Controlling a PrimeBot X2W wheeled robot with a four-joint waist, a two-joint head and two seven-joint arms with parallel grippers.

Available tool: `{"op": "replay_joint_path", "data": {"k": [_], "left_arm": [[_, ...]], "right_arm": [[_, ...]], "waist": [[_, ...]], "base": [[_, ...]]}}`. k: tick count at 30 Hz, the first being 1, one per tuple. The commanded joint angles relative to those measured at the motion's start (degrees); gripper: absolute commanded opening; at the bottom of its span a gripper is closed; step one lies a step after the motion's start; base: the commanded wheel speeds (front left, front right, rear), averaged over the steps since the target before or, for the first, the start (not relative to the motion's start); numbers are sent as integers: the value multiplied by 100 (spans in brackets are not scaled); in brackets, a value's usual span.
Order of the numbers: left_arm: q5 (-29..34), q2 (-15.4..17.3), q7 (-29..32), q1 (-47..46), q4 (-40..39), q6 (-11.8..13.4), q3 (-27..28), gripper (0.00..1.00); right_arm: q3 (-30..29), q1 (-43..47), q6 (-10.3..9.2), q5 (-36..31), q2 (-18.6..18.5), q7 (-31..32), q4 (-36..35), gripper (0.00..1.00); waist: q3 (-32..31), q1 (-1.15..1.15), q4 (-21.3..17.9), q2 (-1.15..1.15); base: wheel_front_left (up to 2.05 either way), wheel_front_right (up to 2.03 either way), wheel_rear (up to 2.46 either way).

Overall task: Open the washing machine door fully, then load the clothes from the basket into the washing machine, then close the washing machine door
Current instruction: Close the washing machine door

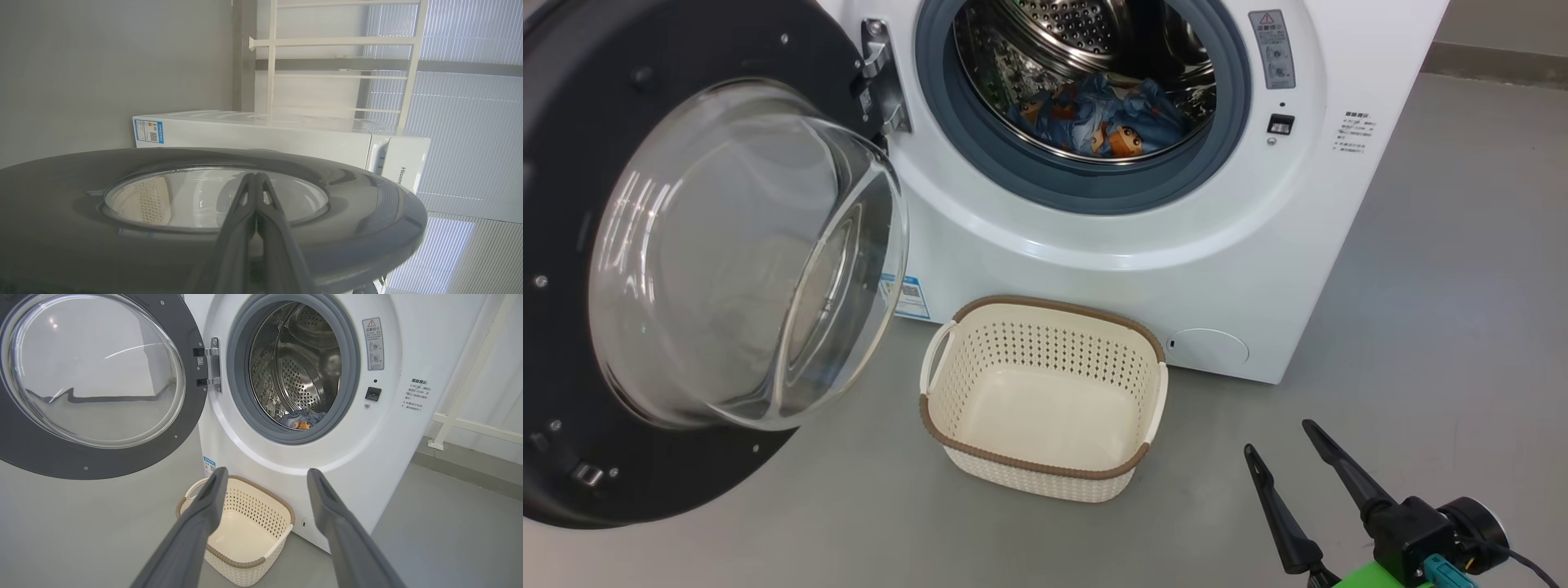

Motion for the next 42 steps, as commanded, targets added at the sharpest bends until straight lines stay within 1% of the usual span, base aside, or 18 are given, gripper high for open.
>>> {"op": "replay_joint_path", "data": {"k": [1,8,12,21,22,31,36,42], "left_arm": [[-66,173,143,101,-204,43,28,0],[-122,-12,518,365,-783,333,-3,0],[-189,-169,615,541,-1137,557,64,0],[-338,-483,757,869,-1910,891,217,0],[-338,-483,757,869,-1910,891,217,0],[-441,-770,1040,1182,-2735,1170,228,0],[-436,-858,1085,1357,-3103,1331,262,0],[-425,-943,1282,1444,-3512,1538,149,0]], "right_arm": [[128,-72,9,24,-15,-27,-127,100],[101,-76,9,14,35,-27,-145,100],[102,-88,9,12,75,-27,-146,100],[129,-138,9,19,110,-27,-136,100],[129,-138,9,19,110,-27,-136,100],[118,-226,9,37,112,-27,-186,100],[125,-260,9,49,79,-27,-176,100],[117,-319,9,44,89,-27,-178,100]], "waist": [[-4,0,3,0],[29,0,38,0],[31,0,46,0],[27,0,26,0],[27,0,26,0],[145,0,-81,0],[177,0,-181,0],[216,0,-296,0]], "base": [[0,0,0],[0,0,0],[0,0,0],[0,0,0],[0,0,0],[0,0,0],[0,0,0],[0,0,0]]}}
